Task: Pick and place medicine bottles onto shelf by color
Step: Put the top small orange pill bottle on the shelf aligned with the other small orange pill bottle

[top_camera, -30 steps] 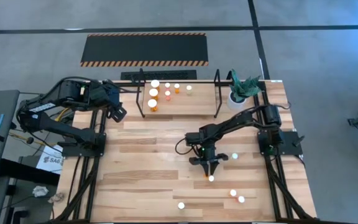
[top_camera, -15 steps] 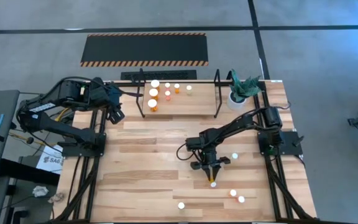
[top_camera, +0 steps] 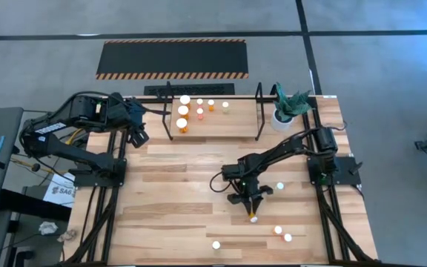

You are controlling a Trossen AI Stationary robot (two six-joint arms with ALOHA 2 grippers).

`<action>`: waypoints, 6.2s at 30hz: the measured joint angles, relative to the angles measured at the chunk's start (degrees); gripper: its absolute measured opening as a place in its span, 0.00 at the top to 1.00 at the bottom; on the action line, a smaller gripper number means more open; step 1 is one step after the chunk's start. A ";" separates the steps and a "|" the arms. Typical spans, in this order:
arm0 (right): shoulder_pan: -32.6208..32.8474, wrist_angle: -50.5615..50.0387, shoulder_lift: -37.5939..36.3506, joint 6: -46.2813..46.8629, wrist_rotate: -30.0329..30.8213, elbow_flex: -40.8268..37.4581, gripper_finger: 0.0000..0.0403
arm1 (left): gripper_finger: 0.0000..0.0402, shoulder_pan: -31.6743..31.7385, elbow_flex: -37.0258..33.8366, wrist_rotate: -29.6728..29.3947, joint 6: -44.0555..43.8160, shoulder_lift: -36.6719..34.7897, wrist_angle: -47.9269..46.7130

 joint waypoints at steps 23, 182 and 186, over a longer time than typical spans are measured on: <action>7.81 -4.45 -1.31 -16.65 38.18 9.65 0.75 | 0.56 0.01 0.00 0.52 -4.81 0.00 -0.02; 6.34 -31.65 11.16 32.76 95.56 45.29 0.71 | 0.56 0.00 -0.02 -1.92 8.61 -0.01 -1.03; 5.06 -36.71 10.99 27.36 107.86 48.64 0.71 | 0.56 -0.01 -0.02 -2.86 8.59 0.00 -0.97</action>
